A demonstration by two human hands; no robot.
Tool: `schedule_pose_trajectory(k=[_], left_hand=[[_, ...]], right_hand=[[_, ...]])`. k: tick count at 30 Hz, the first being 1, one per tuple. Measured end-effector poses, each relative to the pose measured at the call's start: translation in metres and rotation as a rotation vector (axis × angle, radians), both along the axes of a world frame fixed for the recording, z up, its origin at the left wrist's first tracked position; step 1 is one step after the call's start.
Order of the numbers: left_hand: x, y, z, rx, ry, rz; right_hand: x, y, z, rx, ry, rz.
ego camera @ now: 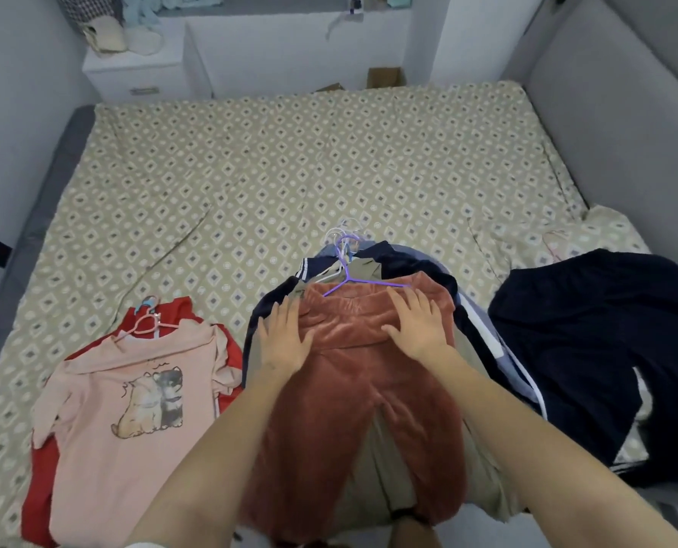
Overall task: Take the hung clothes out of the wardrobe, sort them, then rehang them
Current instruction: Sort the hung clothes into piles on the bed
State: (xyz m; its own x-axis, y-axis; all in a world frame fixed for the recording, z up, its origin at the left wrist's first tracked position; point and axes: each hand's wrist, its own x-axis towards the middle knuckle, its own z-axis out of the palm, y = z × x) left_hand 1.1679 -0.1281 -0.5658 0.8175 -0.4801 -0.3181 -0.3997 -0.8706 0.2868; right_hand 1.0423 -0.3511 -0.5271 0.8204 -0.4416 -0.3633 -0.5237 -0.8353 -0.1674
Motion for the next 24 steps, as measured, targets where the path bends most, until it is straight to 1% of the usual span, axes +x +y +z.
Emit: schedule_pose_trajectory(k=[3, 5, 9, 13, 14, 18, 21, 24], left_hand=[[0.01, -0.023, -0.023, 0.026, 0.03, 0.044], [0.016, -0.035, -0.041, -0.002, 0.022, 0.073], [0.023, -0.05, -0.072, -0.041, 0.039, 0.122], [0.027, -0.056, -0.094, -0.056, 0.17, 0.267], [0.029, -0.055, -0.101, -0.048, 0.171, 0.284], [0.029, -0.055, -0.119, -0.068, 0.074, 0.291], [0.023, -0.06, -0.124, -0.087, -0.021, 0.31], [0.011, -0.054, -0.122, -0.115, -0.02, 0.317]], right_hand=[[0.011, -0.027, -0.025, 0.039, 0.006, -0.007], [0.017, -0.043, -0.044, 0.078, -0.007, -0.007], [0.025, -0.072, -0.079, 0.109, -0.041, 0.073], [0.034, -0.096, -0.107, 0.095, -0.065, 0.18], [0.036, -0.1, -0.113, 0.092, -0.068, 0.192], [0.042, -0.11, -0.133, 0.04, -0.075, 0.233], [0.042, -0.11, -0.145, -0.009, -0.118, 0.231], [0.033, -0.108, -0.153, -0.021, -0.139, 0.212]])
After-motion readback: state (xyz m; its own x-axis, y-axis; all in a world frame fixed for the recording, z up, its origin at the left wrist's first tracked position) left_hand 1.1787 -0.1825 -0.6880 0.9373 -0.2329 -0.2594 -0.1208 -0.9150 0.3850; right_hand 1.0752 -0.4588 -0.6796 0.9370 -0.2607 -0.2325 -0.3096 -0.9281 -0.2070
